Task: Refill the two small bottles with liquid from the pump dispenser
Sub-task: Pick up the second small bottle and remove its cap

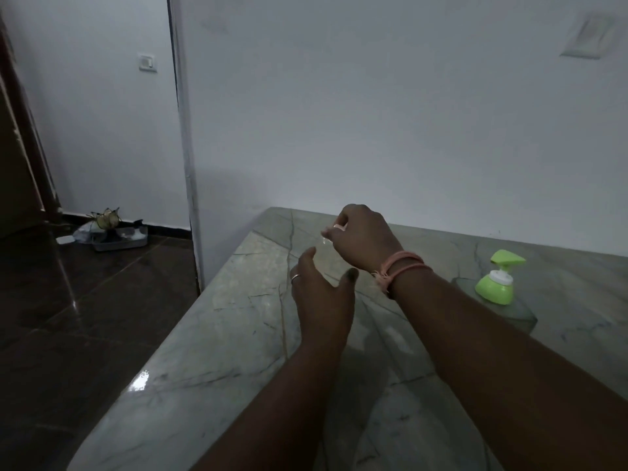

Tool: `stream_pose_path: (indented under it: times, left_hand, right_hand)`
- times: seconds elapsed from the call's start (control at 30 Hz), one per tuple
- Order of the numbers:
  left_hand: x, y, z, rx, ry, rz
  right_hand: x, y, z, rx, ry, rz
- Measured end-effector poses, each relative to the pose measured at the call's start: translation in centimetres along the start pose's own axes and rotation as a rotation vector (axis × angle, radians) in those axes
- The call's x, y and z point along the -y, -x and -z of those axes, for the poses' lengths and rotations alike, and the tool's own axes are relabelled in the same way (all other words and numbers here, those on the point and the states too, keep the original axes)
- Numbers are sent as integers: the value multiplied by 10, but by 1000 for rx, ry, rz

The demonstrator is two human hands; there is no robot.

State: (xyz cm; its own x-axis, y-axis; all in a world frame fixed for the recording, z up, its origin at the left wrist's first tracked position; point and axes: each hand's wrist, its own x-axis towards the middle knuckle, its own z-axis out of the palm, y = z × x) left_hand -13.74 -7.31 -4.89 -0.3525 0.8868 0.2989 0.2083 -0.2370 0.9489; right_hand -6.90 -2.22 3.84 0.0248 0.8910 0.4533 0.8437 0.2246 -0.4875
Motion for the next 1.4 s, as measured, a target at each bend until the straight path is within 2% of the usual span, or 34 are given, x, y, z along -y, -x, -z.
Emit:
stream_pose_path:
  times: [0.23,0.5,0.67,0.83,1.03,1.1,1.23,1.27,1.4]
  left_hand:
    - [-1,6,7,-26,-32,-144]
    - [-6,9,13,50,-56,-287]
    - [-7,11,13,119,-25,-293]
    - [-9,12,14,171,79,-276]
    - [-6,12,11,119,28,-298]
    - [-4,11,11,117,37,-294]
    - [-2,8,12,140,100,-246]
    - [-2,8,12,147,104,-242]
    - [-1,8,10,170,107,-223]
  right_hand:
    - [3,38,44,-14,-145,-48]
    - [-5,51,66,-17,-169,17]
    - [-6,54,78,70,-150,172]
    - [-6,50,93,244,-176,247]
    - [4,53,83,-12,-7,87]
    - [4,52,83,26,-57,112]
    - [-1,49,86,257,-127,168]
    - [-2,48,87,270,-153,165]
    - [-3,46,83,116,-101,95]
